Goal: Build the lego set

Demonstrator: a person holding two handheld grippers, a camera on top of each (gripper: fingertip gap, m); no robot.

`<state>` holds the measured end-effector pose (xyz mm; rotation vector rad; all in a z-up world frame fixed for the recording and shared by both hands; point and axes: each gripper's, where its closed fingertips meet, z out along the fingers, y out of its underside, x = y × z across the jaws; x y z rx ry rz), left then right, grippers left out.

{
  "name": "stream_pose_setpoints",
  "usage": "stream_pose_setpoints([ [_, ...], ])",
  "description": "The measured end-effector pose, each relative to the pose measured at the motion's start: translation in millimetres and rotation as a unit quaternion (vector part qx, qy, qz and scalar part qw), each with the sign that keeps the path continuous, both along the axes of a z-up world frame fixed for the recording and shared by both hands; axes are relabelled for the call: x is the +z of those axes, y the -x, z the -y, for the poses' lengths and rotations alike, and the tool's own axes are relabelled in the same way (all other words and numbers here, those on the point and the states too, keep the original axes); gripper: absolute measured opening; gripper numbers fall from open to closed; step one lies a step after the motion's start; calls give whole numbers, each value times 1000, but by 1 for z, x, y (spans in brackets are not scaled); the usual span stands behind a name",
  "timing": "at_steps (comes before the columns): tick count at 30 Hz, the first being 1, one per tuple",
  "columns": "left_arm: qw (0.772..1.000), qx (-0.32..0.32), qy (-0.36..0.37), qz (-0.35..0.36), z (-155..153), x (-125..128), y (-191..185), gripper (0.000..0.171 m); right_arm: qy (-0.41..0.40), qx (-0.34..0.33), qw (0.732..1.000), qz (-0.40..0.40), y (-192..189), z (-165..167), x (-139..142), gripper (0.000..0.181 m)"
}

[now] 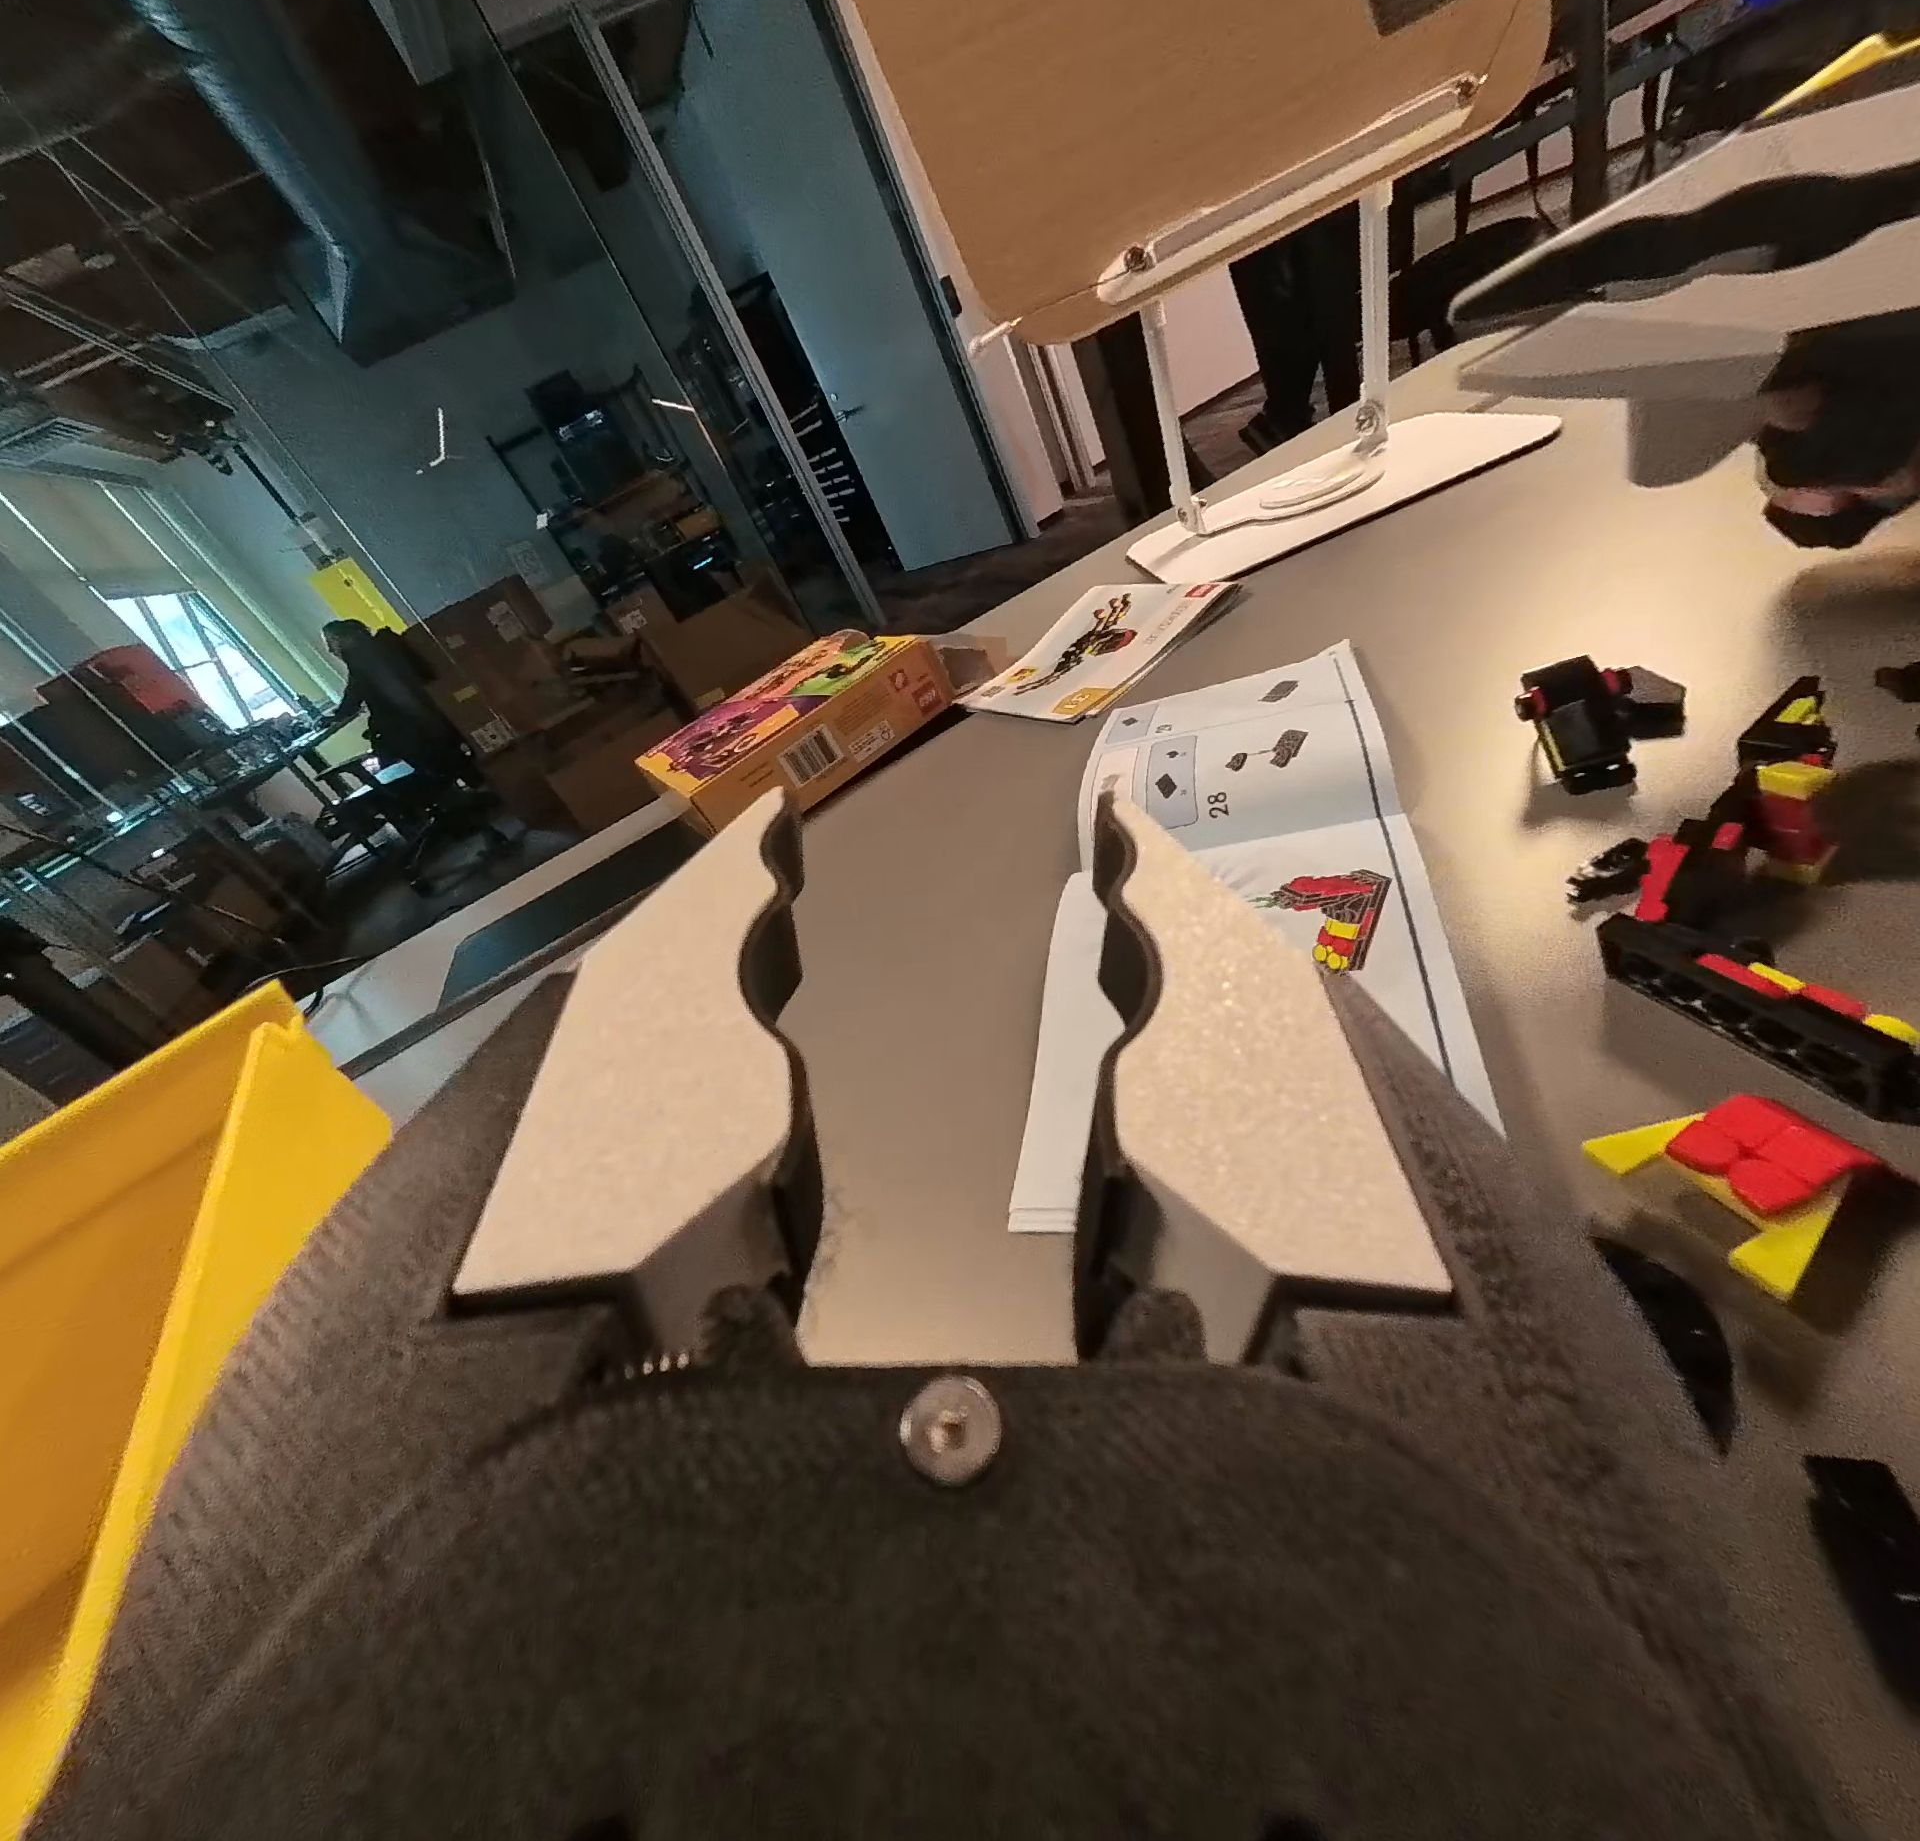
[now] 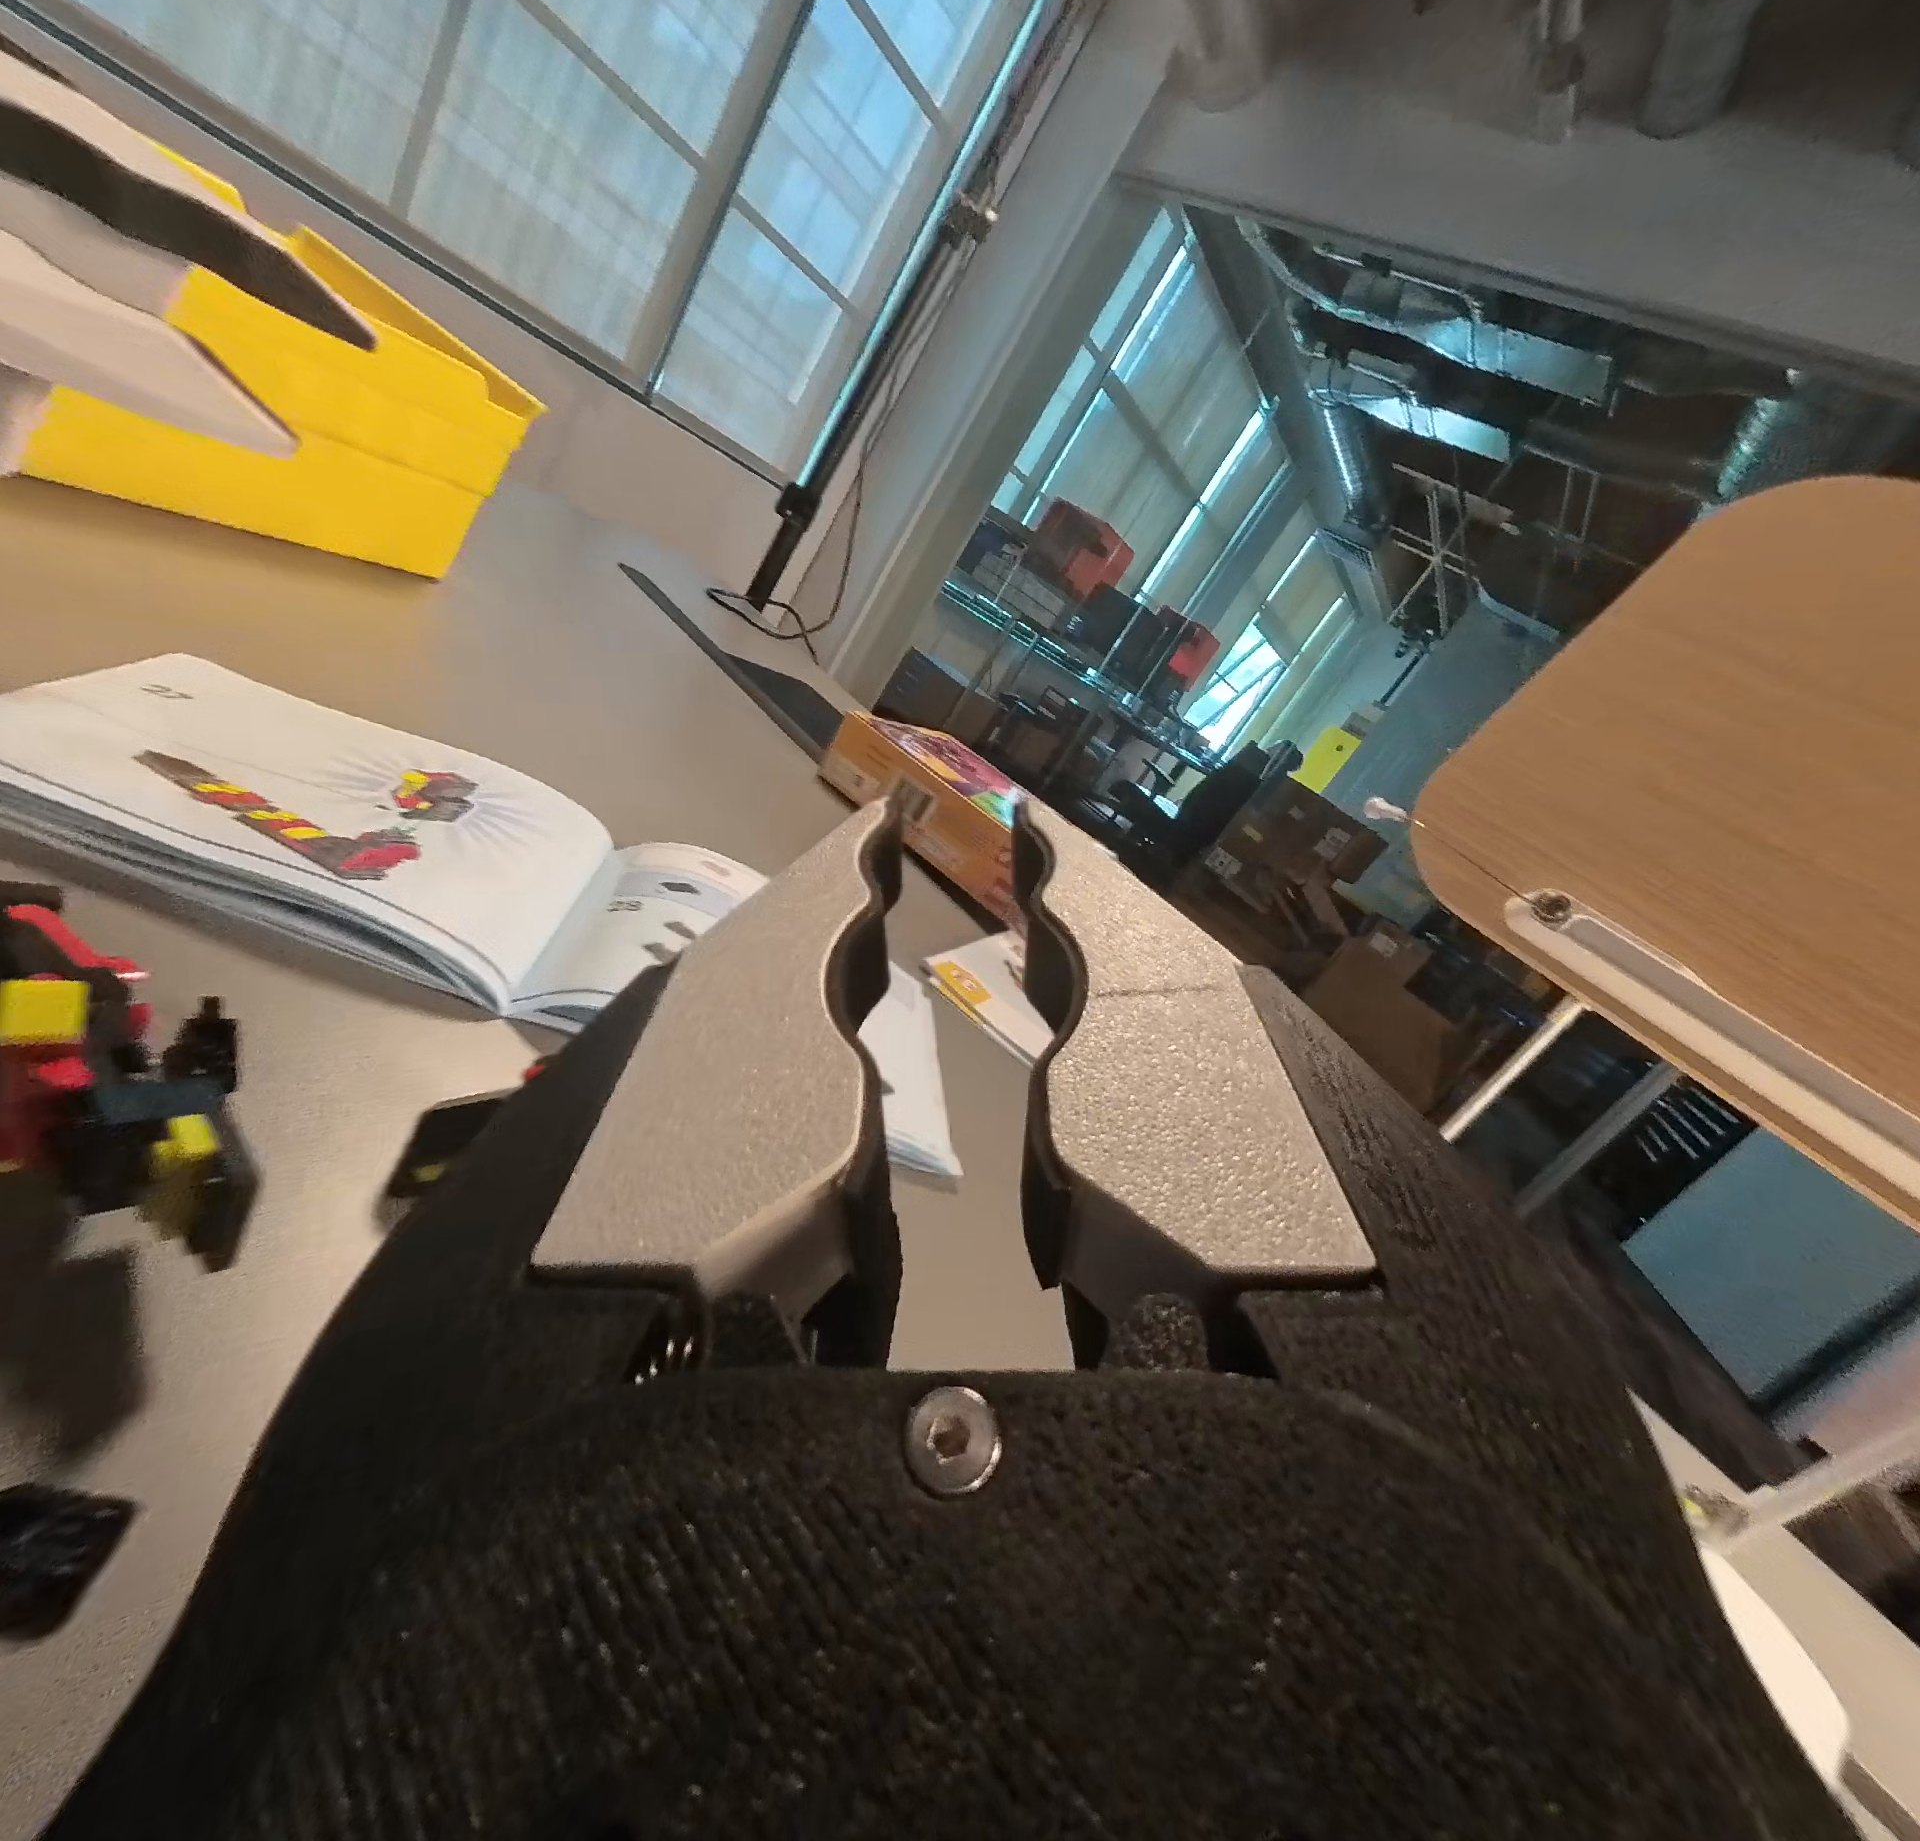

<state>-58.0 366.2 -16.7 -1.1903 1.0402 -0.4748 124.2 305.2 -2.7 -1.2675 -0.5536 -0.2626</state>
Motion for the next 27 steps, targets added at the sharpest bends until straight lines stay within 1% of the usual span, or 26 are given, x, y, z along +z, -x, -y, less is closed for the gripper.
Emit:
stream_pose_setpoints([
  [6, 1000, 2, 16, 15, -2, 2, 4, 55, 1, 25, 1000, 15, 22, 17, -2, 20],
  [16, 1000, 8, 16, 14, -3, 1, 5, 54, 3, 54, 997, 52, 47, 38, -7, 21],
  [18, 1000, 8, 17, 13, -3, 1, 5, 54, 18, 76, 995, 67, 57, 42, -13, 21],
  [20, 1000, 7, 17, 13, -3, 1, 5, 54, 68, 126, 985, 93, 74, 47, -31, 23],
  [22, 1000, 5, 19, 12, -3, 1, 4, 54, 96, 150, 977, 118, 86, 53, -42, 25],
  [26, 1000, 1, 21, 11, -2, 0, 3, 54, 101, 172, 971, 134, 104, 66, -40, 23],
  [27, 1000, 0, 21, 10, -2, 0, 3, 54, 111, 178, 969, 132, 109, 69, -40, 19],
])
